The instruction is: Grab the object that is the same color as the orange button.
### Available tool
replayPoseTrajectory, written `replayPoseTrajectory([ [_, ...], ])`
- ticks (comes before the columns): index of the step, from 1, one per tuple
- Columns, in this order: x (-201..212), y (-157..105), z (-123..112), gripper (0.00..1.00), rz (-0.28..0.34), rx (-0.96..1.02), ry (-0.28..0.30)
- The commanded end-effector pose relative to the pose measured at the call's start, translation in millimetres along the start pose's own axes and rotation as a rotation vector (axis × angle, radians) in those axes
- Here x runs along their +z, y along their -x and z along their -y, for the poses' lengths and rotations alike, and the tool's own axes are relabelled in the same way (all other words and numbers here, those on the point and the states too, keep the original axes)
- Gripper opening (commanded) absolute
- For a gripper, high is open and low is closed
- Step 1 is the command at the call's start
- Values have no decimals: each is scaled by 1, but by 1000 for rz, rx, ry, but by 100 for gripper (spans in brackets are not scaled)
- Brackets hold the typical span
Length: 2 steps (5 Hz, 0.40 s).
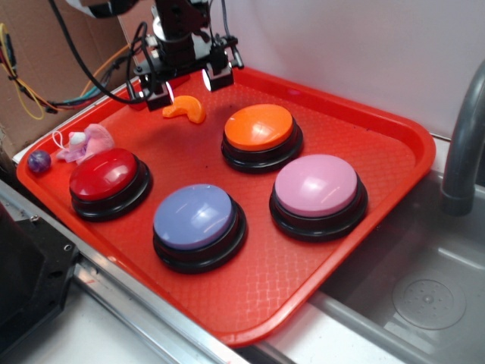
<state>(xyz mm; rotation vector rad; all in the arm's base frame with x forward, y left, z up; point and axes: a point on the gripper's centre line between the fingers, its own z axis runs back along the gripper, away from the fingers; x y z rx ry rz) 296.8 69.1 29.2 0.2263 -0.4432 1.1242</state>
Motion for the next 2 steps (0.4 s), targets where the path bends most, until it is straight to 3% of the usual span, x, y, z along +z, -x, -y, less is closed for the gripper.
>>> replayPoseTrajectory([
  [1, -5, -23, -2, 100, 74, 69, 8],
  [2, -13, -24, -2, 100, 59, 85, -15],
])
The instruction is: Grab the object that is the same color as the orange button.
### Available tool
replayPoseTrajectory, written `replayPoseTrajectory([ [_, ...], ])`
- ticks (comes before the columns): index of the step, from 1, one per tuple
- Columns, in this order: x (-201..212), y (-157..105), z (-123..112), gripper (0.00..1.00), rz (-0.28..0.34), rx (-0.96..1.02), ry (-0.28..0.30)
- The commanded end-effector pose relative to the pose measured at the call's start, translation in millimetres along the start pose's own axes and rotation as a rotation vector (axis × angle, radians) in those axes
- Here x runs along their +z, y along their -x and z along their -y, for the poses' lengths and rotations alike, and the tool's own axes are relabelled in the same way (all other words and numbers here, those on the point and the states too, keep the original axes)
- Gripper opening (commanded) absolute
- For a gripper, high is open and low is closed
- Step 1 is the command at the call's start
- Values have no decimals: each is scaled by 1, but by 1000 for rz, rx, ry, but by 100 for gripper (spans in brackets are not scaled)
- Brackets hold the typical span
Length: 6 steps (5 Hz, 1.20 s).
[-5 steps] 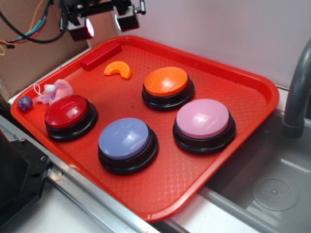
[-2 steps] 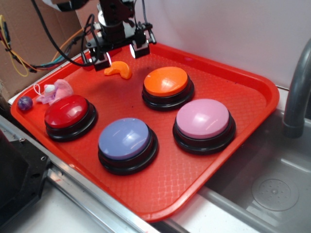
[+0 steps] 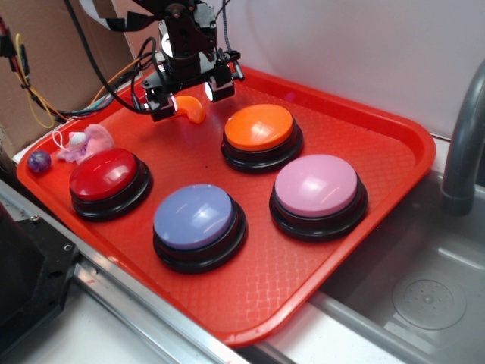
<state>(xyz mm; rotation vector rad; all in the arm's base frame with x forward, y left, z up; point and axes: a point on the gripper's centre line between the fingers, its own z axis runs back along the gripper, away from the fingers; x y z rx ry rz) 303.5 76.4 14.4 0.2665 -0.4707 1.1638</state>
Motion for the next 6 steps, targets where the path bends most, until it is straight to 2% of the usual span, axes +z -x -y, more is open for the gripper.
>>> replayPoseTrajectory([
  [1, -2, -22, -3, 100, -14, 64, 6],
  [2, -7, -22, -3, 97, -48, 72, -17],
  [3, -8, -23, -5, 0, -59, 96, -18],
  [5, -8, -23, -7, 0, -88, 79, -8],
  [6, 5, -32, -7, 0, -62, 60, 0],
])
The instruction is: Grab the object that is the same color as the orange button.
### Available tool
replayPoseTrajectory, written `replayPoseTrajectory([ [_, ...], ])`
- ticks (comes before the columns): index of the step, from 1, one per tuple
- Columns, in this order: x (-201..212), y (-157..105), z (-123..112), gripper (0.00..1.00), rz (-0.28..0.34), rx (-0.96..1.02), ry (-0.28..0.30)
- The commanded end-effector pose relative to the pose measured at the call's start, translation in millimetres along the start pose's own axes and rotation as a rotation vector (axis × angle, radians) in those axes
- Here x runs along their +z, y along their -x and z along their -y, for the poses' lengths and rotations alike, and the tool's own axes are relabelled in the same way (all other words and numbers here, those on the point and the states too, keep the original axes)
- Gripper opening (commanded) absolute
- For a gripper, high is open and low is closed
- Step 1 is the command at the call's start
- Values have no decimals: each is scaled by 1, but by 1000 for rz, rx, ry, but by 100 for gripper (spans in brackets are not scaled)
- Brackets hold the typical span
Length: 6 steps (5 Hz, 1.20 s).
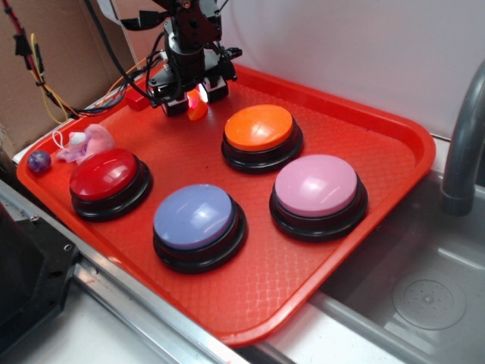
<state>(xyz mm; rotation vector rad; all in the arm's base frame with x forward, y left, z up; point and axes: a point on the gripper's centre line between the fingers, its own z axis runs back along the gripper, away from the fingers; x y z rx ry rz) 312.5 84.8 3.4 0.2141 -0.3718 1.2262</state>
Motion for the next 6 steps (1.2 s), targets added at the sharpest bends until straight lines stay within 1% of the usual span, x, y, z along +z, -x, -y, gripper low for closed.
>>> replayPoseTrajectory([
  [1, 44, -36, -9, 0, 28, -40, 62],
  [2, 74, -39, -5, 0, -27, -129, 95],
  [3, 107, -37, -1, 0, -101, -274, 137],
  [4, 148, -32, 0, 0, -145, -393, 214],
  [5, 188, -32, -10, 0, -209, -450, 309],
  [6, 214, -30, -22, 0, -255, -485, 376],
])
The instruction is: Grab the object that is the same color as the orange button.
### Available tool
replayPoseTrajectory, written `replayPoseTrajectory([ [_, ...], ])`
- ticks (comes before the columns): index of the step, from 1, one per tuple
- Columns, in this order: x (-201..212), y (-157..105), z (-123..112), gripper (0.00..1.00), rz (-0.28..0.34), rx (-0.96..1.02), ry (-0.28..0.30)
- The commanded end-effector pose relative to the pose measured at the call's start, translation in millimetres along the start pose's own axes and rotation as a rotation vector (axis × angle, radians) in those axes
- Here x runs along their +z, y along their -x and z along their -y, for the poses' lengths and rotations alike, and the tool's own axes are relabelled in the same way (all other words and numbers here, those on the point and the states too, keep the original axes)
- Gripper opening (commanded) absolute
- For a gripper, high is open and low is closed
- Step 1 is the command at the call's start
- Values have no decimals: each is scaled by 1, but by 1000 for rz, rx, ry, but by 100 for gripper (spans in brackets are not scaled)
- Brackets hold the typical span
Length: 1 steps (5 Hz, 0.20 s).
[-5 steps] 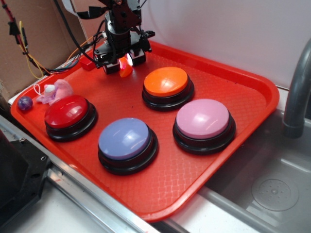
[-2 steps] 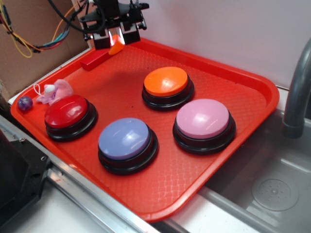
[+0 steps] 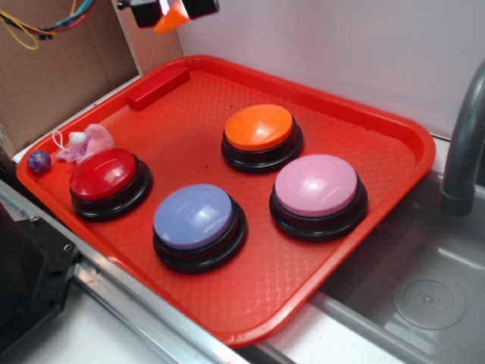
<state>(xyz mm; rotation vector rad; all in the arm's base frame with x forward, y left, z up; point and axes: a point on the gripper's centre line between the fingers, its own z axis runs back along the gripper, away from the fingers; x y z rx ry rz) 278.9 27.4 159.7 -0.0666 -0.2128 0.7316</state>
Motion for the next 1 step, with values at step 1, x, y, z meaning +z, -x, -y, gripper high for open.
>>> replayPoseTrajectory([
  [1, 53, -3, -21, 0, -13, -29, 132],
])
